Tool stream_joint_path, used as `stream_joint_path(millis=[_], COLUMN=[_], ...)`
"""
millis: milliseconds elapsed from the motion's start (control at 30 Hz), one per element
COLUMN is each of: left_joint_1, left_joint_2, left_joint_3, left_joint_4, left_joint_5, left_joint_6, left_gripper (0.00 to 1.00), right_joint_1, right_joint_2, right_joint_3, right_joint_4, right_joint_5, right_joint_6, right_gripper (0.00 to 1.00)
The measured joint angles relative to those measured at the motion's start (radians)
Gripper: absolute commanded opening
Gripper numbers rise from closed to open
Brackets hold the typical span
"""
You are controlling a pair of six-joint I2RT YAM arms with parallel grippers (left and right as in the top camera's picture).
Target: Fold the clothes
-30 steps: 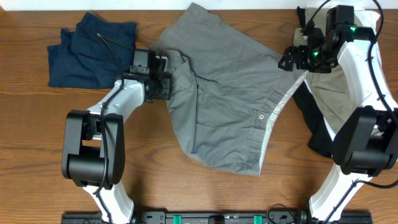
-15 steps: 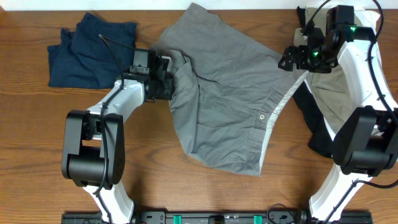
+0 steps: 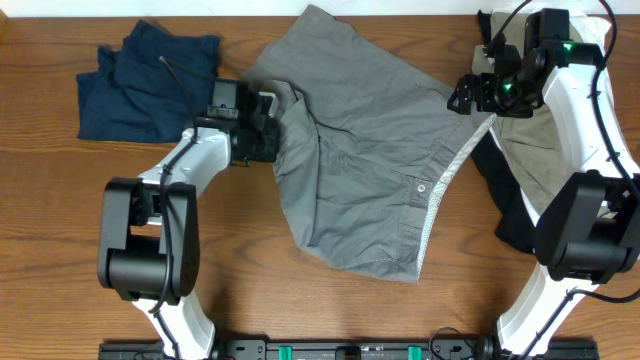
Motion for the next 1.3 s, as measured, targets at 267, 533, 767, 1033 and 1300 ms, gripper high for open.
stream_joint_path(millis=[267,533,767,1033,1300], left_joint_1=[0.114,0.133,0.133,0.163,0.229], left_joint_2=[-0.282,-0.447,-0.445,-0.457,-0.562], left_joint_3=[0.001,0.006,0.006,0.006,0.006], left_joint_4=[-0.296,-0.548,-0.715,-0.780,-0.800], left_joint_5=[-0.010,-0.036,-0.145,-0.263,-0.286], left_joint_6=[-0.089,-0.141,-0.205,-0.257,-0.282], left_gripper=[0.06,0.06,0.06,0.06,0.06], right_joint_1=[0.000,0.006,0.060,0.173,0.253], right_joint_2=[0.000,0.000,-0.004,-0.135,-0.376], right_joint_3=[0.000,0.000,0.000,0.000,-0.019], right_joint_4=[-0.004,-0.099,-0.201,-0.304,-0.401], right_joint_5=[-0.003,-0.003,-0.002,-0.002,0.051], right_joint_6=[0.000,0.000,0.000,0.008,0.123], right_gripper=[0.99,0.99,0.99,0.98,0.97])
